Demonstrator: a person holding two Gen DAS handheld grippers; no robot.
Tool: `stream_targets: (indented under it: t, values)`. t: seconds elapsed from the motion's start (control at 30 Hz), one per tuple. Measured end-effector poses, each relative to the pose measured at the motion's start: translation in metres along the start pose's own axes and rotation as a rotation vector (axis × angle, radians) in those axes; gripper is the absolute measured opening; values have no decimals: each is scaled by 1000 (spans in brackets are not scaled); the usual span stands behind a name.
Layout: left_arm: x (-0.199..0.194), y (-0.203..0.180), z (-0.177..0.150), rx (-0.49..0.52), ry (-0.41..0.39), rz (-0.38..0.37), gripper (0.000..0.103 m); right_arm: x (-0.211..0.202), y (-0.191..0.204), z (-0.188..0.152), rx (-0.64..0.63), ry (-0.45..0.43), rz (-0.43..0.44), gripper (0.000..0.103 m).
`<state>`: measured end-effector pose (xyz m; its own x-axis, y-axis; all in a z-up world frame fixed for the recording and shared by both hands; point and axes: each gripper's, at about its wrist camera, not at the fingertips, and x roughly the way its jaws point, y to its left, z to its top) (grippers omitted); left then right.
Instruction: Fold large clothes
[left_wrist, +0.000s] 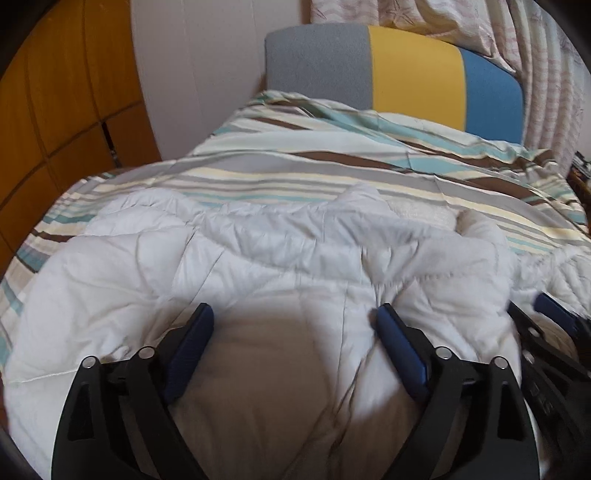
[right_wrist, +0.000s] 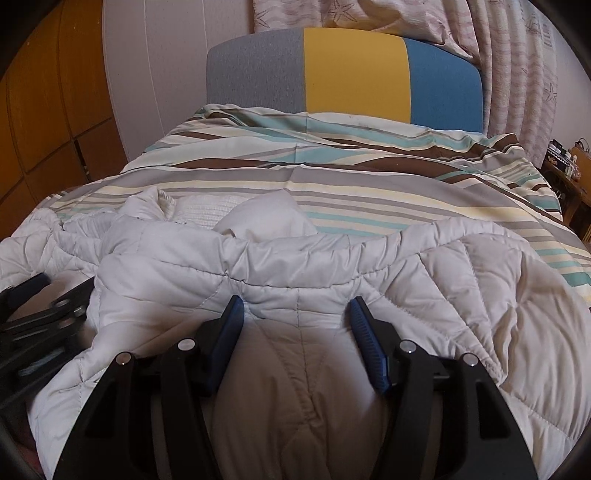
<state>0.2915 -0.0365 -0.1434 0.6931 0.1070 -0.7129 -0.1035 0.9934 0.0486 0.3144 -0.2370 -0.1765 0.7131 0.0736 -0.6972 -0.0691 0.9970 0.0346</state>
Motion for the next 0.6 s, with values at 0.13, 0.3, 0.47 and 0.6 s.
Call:
stream_targets:
  t: [0.13,0.3,0.47,0.6]
  values:
    - [-20,30,1,-15,-6,73,91,-3,-1,0,2,-4,2,60]
    - [-9,63,-9,-77,-6,58,100,-5,0,-1,0,-10,1,60]
    - [12,48,-10,-20,9,90,100,-5,-1,-2,3,-7,1,60]
    - [6,51,-9,-25,25,68,100,-8,-2,-1,3,-8,2,62]
